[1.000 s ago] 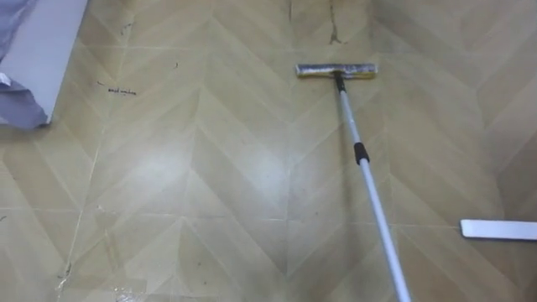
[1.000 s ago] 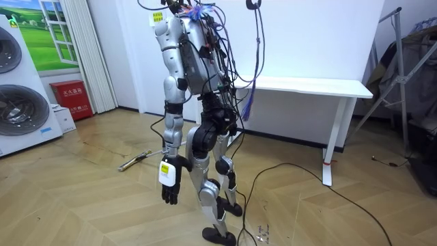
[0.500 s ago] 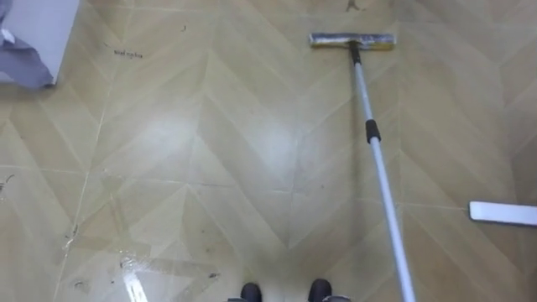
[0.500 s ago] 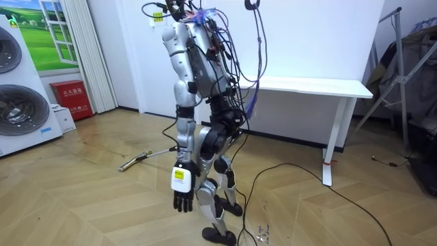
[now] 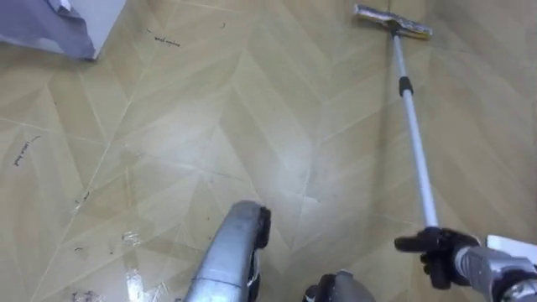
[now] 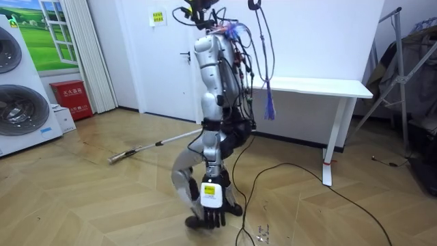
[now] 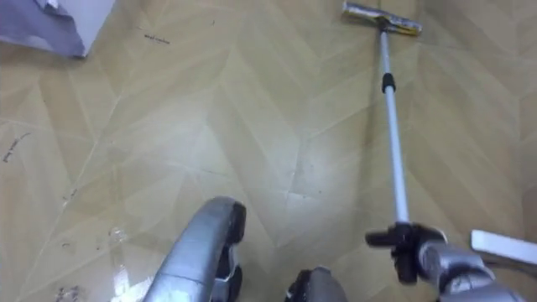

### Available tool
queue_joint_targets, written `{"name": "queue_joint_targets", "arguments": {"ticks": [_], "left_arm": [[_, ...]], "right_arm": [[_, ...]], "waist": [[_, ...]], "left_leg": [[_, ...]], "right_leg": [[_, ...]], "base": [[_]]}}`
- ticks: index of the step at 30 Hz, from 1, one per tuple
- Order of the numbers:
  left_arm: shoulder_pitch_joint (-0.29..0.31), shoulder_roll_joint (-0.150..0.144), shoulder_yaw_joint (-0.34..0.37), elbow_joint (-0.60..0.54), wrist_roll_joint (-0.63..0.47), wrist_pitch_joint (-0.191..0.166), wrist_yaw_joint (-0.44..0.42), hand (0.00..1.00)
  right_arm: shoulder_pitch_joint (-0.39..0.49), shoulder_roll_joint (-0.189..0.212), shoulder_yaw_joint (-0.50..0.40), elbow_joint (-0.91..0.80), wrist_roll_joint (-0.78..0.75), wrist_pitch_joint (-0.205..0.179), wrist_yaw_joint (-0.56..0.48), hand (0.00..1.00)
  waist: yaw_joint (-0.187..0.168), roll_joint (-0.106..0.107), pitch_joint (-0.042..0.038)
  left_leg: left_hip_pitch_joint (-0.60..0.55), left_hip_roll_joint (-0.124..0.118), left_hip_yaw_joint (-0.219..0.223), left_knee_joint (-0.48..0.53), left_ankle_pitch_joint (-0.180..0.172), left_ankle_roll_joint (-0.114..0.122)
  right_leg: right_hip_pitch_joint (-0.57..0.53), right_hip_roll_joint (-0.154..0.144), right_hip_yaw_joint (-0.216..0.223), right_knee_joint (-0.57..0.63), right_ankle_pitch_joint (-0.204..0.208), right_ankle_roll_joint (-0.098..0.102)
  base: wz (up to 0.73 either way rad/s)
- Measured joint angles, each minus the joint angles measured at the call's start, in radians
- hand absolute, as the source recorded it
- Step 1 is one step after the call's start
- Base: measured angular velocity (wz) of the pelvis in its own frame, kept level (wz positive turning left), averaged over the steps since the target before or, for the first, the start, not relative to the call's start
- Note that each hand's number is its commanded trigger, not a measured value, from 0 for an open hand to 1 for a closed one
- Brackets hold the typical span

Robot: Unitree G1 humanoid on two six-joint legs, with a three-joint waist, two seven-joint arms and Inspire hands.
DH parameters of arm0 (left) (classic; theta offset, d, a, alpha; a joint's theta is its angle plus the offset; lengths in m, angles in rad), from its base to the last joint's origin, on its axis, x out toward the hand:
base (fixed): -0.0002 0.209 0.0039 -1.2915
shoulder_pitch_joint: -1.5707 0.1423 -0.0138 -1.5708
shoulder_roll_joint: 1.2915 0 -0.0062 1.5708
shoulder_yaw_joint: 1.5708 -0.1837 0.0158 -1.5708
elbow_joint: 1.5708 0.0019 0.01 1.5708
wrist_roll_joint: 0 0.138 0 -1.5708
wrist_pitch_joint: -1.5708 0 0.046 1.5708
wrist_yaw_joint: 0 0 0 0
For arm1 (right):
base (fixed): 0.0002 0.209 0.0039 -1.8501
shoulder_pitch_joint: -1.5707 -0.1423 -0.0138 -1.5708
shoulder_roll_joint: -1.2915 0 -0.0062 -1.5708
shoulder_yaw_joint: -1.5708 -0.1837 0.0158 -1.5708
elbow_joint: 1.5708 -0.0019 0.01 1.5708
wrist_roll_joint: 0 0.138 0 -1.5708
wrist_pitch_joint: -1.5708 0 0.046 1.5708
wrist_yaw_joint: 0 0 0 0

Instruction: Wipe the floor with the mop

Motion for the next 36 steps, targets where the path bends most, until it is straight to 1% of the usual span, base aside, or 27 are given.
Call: {"name": "queue_joint_targets", "arguments": {"ticks": [1,2,3,5,6,7,9,11,13,15,16,17,19,20,22,23,24,25,26,27,29,30,31,32,34,35,36], "left_arm": [[0.000,0.000,0.002,0.001,0.005,0.008,-0.011,0.00],[-0.009,0.000,0.002,0.002,0.020,0.020,-0.031,0.00],[-0.029,-0.002,0.002,0.007,0.024,0.022,-0.048,0.00],[-0.056,-0.016,0.014,0.031,0.024,0.026,-0.052,0.00],[-0.067,-0.026,0.024,0.038,0.024,0.026,-0.046,0.00],[-0.060,-0.038,0.024,0.033,0.024,0.023,-0.040,0.00],[-0.043,-0.043,0.031,0.002,0.024,0.023,-0.031,0.00],[-0.044,-0.041,0.039,-0.026,0.024,0.020,-0.013,0.00],[-0.044,-0.047,0.040,-0.029,0.024,0.015,-0.005,0.00],[-0.026,-0.054,0.040,-0.029,0.024,0.017,-0.006,0.00],[-0.018,-0.054,0.041,-0.029,0.024,0.018,-0.005,0.00],[-0.006,-0.052,0.046,-0.029,0.025,0.033,-0.002,0.00],[0.004,-0.051,0.062,-0.029,0.024,0.058,0.010,0.00],[0.004,-0.049,0.063,-0.032,0.024,0.063,0.010,0.00],[0.004,-0.036,0.063,-0.044,0.022,0.068,0.011,0.00],[0.002,-0.026,0.063,-0.050,0.018,0.068,0.014,0.00],[0.006,-0.011,0.060,-0.067,0.007,0.066,0.017,0.00],[0.009,-0.002,0.059,-0.073,-0.005,0.065,0.018,0.00],[0.015,0.018,0.055,-0.086,-0.010,0.066,0.022,0.00],[0.024,0.039,0.034,-0.095,-0.008,0.067,0.030,0.00],[0.053,0.055,0.021,-0.134,-0.005,0.067,0.032,0.00],[0.070,0.056,0.024,-0.150,0.000,0.069,0.027,0.00],[0.080,0.052,0.024,-0.157,0.015,0.073,0.014,0.00],[0.085,0.051,0.024,-0.158,0.022,0.077,0.005,0.00],[0.087,0.044,0.024,-0.156,0.046,0.082,-0.025,0.00],[0.086,0.044,0.024,-0.154,0.047,0.079,-0.032,0.00],[0.083,0.036,0.024,-0.155,0.054,0.075,-0.041,0.00]], "right_arm": [[0.023,-0.002,0.002,-0.001,0.015,0.000,0.003,1.00],[0.080,-0.007,0.002,0.002,0.040,-0.001,0.010,1.00],[0.121,-0.005,-0.001,0.014,0.059,0.000,0.014,1.00],[0.167,-0.003,-0.001,0.050,0.070,-0.001,0.014,1.00],[0.195,-0.004,0.002,0.070,0.068,-0.001,0.002,1.00],[0.235,-0.008,0.004,0.076,0.066,0.000,-0.013,1.00],[0.289,0.010,0.009,0.072,0.064,0.000,-0.037,1.00],[0.304,0.045,0.009,0.068,0.067,0.000,-0.062,1.00],[0.305,0.075,0.008,0.062,0.067,-0.001,-0.088,1.00],[0.302,0.095,0.001,0.052,0.063,-0.001,-0.115,1.00],[0.301,0.098,0.001,0.048,0.059,-0.001,-0.120,1.00],[0.295,0.101,-0.001,0.044,0.043,0.002,-0.127,1.00],[0.246,0.090,-0.010,0.038,0.016,0.035,-0.131,1.00],[0.230,0.083,-0.011,0.038,0.007,0.045,-0.131,1.00],[0.155,0.059,-0.017,0.044,-0.015,0.074,-0.126,1.00],[0.097,0.035,-0.016,0.047,-0.036,0.086,-0.118,1.00],[0.035,0.007,-0.015,0.050,-0.049,0.088,-0.107,1.00],[0.005,-0.006,-0.013,0.048,-0.054,0.087,-0.104,1.00],[-0.052,-0.033,-0.003,0.040,-0.056,0.084,-0.093,1.00],[-0.103,-0.054,0.005,0.028,-0.054,0.078,-0.086,1.00],[-0.139,-0.083,0.035,-0.004,-0.041,0.077,-0.076,1.00],[-0.152,-0.097,0.042,-0.010,-0.030,0.071,-0.062,1.00],[-0.150,-0.101,0.043,-0.010,-0.021,0.065,-0.056,1.00],[-0.142,-0.100,0.042,-0.010,-0.013,0.066,-0.054,1.00],[-0.050,-0.097,0.041,-0.010,0.018,0.064,-0.048,1.00],[-0.017,-0.093,0.041,-0.007,0.032,0.062,-0.049,1.00],[0.038,-0.088,0.040,0.000,0.048,0.062,-0.046,1.00]], "waist": [[-0.006,0.014,-0.0044],[-0.017,0.044,-0.0111],[-0.032,0.063,-0.0130],[-0.042,0.077,-0.0156],[-0.048,0.086,-0.0146],[-0.065,0.114,-0.0172],[-0.094,0.146,-0.0282],[-0.118,0.162,-0.0218],[-0.125,0.164,-0.0181],[-0.112,0.152,-0.0117],[-0.110,0.151,-0.0119],[-0.102,0.145,-0.0104],[-0.089,0.131,-0.0068],[-0.087,0.127,-0.0062],[-0.074,0.103,-0.0046],[-0.062,0.086,-0.0029],[-0.042,0.069,-0.0019],[-0.032,0.061,-0.0023],[-0.022,0.042,0.0003],[-0.008,0.021,0.0072],[0.016,-0.008,0.0151],[0.035,-0.022,0.0161],[0.050,-0.026,0.0193],[0.050,-0.024,0.0197],[0.043,0.010,0.0164],[0.039,0.014,0.0166],[0.026,0.033,0.0076]], "left_leg": [[0.041,0.001,0.001,-0.096,0.000,0.001],[0.096,-0.002,0.007,-0.208,-0.058,0.025],[0.095,-0.017,0.018,-0.206,-0.102,0.076],[0.097,-0.029,0.068,-0.184,-0.161,0.132],[0.113,-0.043,0.095,-0.154,-0.199,0.146],[0.134,-0.057,0.099,-0.120,-0.249,0.161],[0.153,-0.070,0.103,-0.095,-0.294,0.189],[0.159,-0.076,0.105,-0.089,-0.320,0.203],[0.168,-0.090,0.103,-0.109,-0.324,0.206],[0.199,-0.105,0.072,-0.149,-0.325,0.202],[0.207,-0.107,0.060,-0.157,-0.329,0.195],[0.224,-0.108,0.042,-0.166,-0.335,0.185],[0.250,-0.122,-0.013,-0.162,-0.351,0.160],[0.254,-0.123,-0.018,-0.153,-0.354,0.154],[0.244,-0.119,-0.015,-0.093,-0.358,0.132],[0.221,-0.103,-0.001,-0.011,-0.345,0.101],[0.186,-0.079,0.016,0.087,-0.314,0.047],[0.166,-0.064,0.021,0.135,-0.292,0.021],[0.121,-0.048,0.020,0.238,-0.220,0.001],[0.076,-0.041,0.019,0.323,-0.118,0.001],[0.019,-0.017,0.023,0.399,-0.027,-0.004],[-0.021,-0.003,0.021,0.381,-0.057,0.005],[-0.046,0.017,0.018,0.302,-0.109,0.011],[-0.049,0.021,0.018,0.233,-0.129,0.012],[-0.026,0.020,0.015,-0.116,-0.135,0.029],[-0.025,0.017,0.028,-0.128,-0.123,0.053],[-0.007,0.013,0.054,-0.130,-0.145,0.089]], "right_leg": [[0.005,0.004,0.000,-0.001,-0.004,0.009],[0.012,0.009,0.000,0.004,-0.016,0.027],[0.013,-0.003,0.012,0.008,-0.028,0.034],[-0.004,-0.028,0.047,0.065,-0.026,0.058],[-0.049,-0.046,0.072,0.174,0.023,0.071],[-0.077,-0.049,0.095,0.271,0.091,0.088],[-0.116,-0.044,0.122,0.369,0.172,0.106],[-0.174,-0.037,0.129,0.409,0.167,0.106],[-0.224,-0.029,0.128,0.352,0.140,0.116],[-0.231,-0.026,0.103,0.122,0.123,0.115],[-0.226,-0.021,0.090,0.063,0.124,0.113],[-0.221,-0.014,0.068,-0.025,0.136,0.094],[-0.208,-0.016,0.001,-0.096,0.179,0.033],[-0.200,-0.022,-0.010,-0.093,0.189,0.022],[-0.193,-0.040,-0.038,-0.055,0.158,0.006],[-0.191,-0.041,-0.043,-0.021,0.127,-0.004],[-0.190,-0.030,-0.040,0.010,0.097,-0.012],[-0.189,-0.024,-0.042,0.023,0.086,-0.015],[-0.183,-0.013,-0.042,0.052,0.057,-0.020],[-0.170,-0.002,-0.030,0.078,0.027,-0.020],[-0.146,0.006,-0.023,0.094,-0.006,-0.031],[-0.136,0.006,-0.023,0.102,-0.023,-0.028],[-0.113,0.005,-0.026,0.099,-0.038,-0.026],[-0.095,0.004,-0.026,0.095,-0.050,-0.021],[-0.005,0.002,-0.027,0.061,-0.102,0.006],[0.016,-0.003,-0.018,0.053,-0.115,0.015],[0.048,-0.016,-0.013,0.035,-0.134,0.041]], "base": [[0.34],[0.40],[0.38],[0.13],[-0.10],[-0.11],[0.02],[-0.05],[-0.26],[-0.51],[-0.49],[-0.43],[-0.29],[-0.05],[-0.02],[-0.10],[-0.11],[-0.12],[0.00],[0.00],[-0.03],[-0.04],[0.07],[0.33],[0.59],[0.67],[0.67]]}}
